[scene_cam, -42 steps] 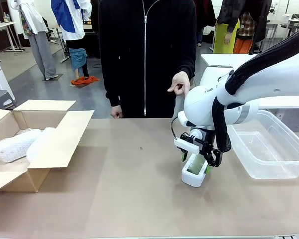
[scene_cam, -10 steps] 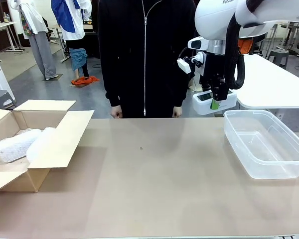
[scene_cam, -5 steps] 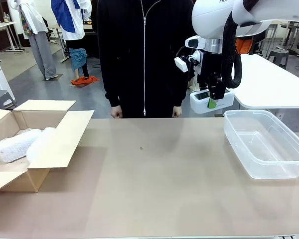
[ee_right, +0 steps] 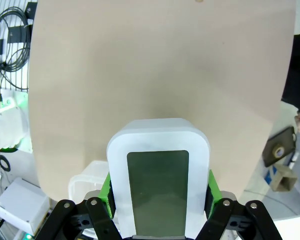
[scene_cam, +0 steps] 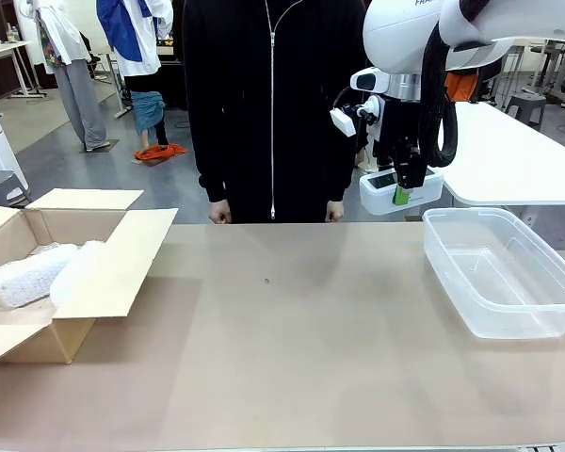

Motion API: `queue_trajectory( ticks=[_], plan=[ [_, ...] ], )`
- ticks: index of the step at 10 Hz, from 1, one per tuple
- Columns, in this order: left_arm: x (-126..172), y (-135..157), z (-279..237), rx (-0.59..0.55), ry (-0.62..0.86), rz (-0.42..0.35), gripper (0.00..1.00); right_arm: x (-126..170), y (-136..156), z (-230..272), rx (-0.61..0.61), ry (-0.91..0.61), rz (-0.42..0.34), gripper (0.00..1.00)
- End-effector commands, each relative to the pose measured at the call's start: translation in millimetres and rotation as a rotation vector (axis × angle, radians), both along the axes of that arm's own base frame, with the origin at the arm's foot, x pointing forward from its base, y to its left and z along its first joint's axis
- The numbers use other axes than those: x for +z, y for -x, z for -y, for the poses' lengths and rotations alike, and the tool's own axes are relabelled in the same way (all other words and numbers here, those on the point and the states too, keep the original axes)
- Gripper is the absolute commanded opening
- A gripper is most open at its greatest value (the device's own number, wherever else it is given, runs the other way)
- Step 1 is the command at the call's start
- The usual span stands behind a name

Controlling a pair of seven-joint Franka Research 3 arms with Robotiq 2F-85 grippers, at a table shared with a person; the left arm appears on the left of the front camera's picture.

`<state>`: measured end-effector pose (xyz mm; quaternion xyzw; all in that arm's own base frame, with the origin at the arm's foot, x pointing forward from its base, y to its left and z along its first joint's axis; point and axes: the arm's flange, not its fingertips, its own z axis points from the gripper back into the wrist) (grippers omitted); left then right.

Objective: Separate and place wrapped and unwrapped clocks.
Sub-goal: If the picked Digital clock is wrapped, place it in the Package Box ; if not, place it in the Organizing box.

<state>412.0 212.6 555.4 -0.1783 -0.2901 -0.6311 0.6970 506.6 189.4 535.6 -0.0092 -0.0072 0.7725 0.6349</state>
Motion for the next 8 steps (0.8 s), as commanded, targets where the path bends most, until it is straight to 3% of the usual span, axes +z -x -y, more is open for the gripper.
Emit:
queue_trajectory(
  ticks=[1, 6, 7, 8],
  plan=[
    [-1, 4, -1, -0.021, -0.002, 0.013, 1.0, -1, 2, 2, 0.0, 0.003, -0.002, 0.0],
    [-1, 4, -1, -0.021, -0.002, 0.013, 1.0, -1, 2, 2, 0.0, 0.003, -0.002, 0.0],
    [-1, 4, -1, -0.021, -0.002, 0.013, 1.0, 0, 0, 0, 0.0, 0.0, 0.0, 0.79],
    [-1, 4, -1, -0.021, -0.002, 0.013, 1.0, -2, 1, 16, -0.014, -0.009, -0.045, 0.79]
  ],
)
